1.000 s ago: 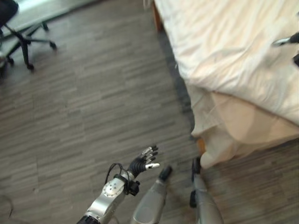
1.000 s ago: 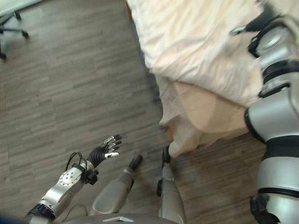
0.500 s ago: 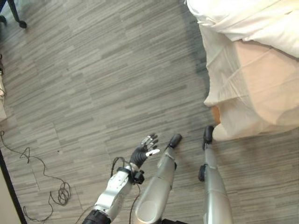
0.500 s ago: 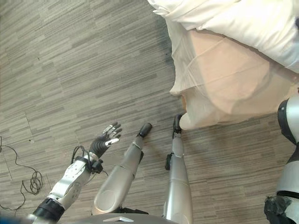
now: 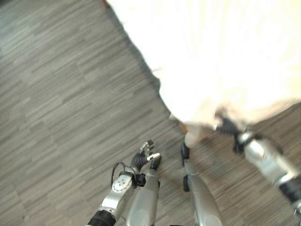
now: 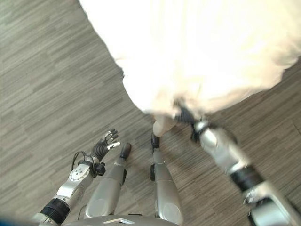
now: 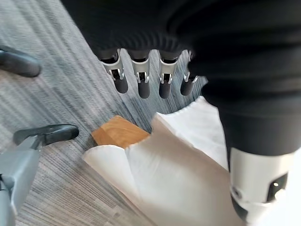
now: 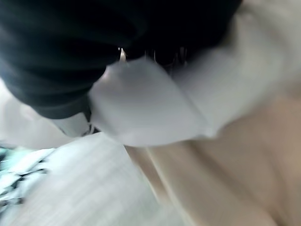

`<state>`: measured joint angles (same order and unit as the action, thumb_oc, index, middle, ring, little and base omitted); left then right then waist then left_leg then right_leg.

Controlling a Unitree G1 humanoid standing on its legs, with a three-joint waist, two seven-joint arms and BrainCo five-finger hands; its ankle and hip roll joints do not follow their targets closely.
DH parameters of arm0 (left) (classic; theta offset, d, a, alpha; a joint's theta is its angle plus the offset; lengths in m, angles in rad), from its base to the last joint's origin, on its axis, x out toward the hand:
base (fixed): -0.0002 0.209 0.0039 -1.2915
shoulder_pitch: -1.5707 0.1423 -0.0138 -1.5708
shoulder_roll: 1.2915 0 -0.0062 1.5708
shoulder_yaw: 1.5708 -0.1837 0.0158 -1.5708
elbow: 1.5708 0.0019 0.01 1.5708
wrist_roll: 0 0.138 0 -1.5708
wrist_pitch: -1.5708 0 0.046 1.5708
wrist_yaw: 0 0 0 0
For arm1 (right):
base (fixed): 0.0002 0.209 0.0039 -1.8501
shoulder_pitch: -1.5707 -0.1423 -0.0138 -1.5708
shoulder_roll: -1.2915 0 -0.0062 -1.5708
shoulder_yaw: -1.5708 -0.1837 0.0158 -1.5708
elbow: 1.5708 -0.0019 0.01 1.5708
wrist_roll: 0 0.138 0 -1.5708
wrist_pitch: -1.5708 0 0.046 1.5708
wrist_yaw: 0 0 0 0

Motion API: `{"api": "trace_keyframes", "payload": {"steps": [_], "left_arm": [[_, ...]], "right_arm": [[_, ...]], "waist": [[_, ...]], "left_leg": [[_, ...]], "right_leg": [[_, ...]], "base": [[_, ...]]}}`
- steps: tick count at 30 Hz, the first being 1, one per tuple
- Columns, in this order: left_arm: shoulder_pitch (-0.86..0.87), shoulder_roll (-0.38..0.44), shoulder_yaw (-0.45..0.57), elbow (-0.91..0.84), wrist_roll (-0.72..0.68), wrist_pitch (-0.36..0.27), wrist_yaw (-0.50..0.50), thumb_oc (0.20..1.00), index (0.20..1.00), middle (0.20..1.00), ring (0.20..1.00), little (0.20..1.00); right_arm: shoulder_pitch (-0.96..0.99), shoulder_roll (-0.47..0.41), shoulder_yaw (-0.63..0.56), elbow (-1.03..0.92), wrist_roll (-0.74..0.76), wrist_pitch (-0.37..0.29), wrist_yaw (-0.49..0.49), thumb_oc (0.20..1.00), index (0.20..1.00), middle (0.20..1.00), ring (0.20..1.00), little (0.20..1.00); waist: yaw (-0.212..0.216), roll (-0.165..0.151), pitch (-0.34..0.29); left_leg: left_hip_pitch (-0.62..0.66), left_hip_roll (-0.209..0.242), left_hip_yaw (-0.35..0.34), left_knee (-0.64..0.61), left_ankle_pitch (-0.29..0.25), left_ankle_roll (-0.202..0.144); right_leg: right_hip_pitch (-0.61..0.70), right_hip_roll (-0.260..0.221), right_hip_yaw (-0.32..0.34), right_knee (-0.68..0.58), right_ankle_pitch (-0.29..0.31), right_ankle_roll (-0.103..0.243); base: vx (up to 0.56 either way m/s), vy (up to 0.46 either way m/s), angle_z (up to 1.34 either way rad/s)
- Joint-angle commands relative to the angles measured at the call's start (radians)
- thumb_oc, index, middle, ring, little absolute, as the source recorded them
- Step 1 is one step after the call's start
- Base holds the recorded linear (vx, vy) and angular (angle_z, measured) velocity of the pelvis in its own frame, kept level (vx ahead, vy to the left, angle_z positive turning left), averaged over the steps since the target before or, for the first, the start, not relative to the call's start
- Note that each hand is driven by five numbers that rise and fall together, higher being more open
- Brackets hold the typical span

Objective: Making the bed.

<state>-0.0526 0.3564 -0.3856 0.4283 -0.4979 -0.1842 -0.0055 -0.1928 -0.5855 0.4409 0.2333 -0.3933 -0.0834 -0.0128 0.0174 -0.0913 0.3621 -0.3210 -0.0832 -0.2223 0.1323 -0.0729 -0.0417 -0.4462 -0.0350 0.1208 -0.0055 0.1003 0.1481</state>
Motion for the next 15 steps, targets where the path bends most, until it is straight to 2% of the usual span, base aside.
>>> {"api": "trace_keyframes", "payload": {"steps": [1,3,4,7,10,13,15], "left_arm": [[-0.009,-0.005,0.026,-0.009,0.025,-0.025,0.015,1.0,1.0,1.0,1.0,1.0],[-0.011,-0.009,0.026,0.01,0.019,-0.025,0.016,1.0,1.0,1.0,1.0,1.0],[-0.002,-0.01,0.03,0.019,0.011,-0.021,0.014,1.0,1.0,1.0,1.0,1.0],[0.002,-0.016,0.027,0.048,0.001,-0.017,-0.003,1.0,1.0,1.0,1.0,1.0],[-0.011,-0.031,0.024,0.117,-0.012,-0.007,-0.058,1.0,1.0,1.0,1.0,1.0],[-0.013,-0.028,0.032,0.117,-0.029,-0.005,-0.084,1.0,1.0,1.0,1.0,1.0],[-0.018,-0.024,0.033,0.124,-0.037,0.003,-0.112,1.0,1.0,1.0,1.0,1.0]], "right_arm": [[0.079,-0.029,0.123,0.103,-0.044,0.034,0.126,0.2,0.2,0.2,0.2,0.2],[0.076,0.004,0.12,0.156,-0.019,0.043,0.115,0.2,0.2,0.2,0.2,0.2],[0.071,0.042,0.116,0.201,0.052,0.049,0.116,1.0,1.0,1.0,1.0,1.0],[0.064,0.084,0.126,0.291,0.158,0.04,0.131,1.0,1.0,1.0,1.0,1.0],[0.066,0.13,0.104,0.543,0.324,0.04,0.16,1.0,1.0,1.0,1.0,1.0],[0.081,0.117,0.076,0.646,0.362,0.036,0.18,1.0,1.0,1.0,1.0,1.0],[0.093,0.085,0.038,0.794,0.355,0.042,0.195,1.0,1.0,1.0,1.0,1.0]], "waist": [[0.021,0.055,0.006],[0.023,0.054,-0.004],[0.025,0.053,-0.024],[0.028,0.051,-0.044],[0.024,0.049,-0.099],[0.02,0.044,-0.127],[0.015,0.038,-0.152]], "left_leg": [[0.072,0.015,-0.04,-0.22,0.175,-0.012],[0.092,0.016,-0.034,-0.22,0.168,-0.006],[0.116,0.015,-0.028,-0.22,0.163,0.001],[0.142,0.013,-0.024,-0.22,0.158,0.008],[0.199,0.008,-0.017,-0.22,0.144,0.021],[0.226,0.009,-0.009,-0.22,0.135,0.025],[0.252,0.01,-0.004,-0.22,0.126,0.03]], "right_leg": [[0.061,0.018,-0.012,0.084,0.009,-0.017],[0.082,0.017,-0.006,0.081,0.007,-0.015],[0.106,0.014,0.003,0.071,0.01,-0.013],[0.135,0.012,0.011,0.059,0.012,-0.011],[0.195,0.011,0.02,0.042,0.012,-0.012],[0.223,0.012,0.025,0.036,0.013,-0.01],[0.244,0.012,0.029,0.037,0.011,-0.01]], "base": [[0.03,0.063,-0.33],[0.03,0.073,-0.09],[0.05,0.095,0.06],[0.02,0.041,-0.02],[0.05,0.052,-0.1],[0.05,0.025,-0.13],[0.06,0.004,-0.19]]}}
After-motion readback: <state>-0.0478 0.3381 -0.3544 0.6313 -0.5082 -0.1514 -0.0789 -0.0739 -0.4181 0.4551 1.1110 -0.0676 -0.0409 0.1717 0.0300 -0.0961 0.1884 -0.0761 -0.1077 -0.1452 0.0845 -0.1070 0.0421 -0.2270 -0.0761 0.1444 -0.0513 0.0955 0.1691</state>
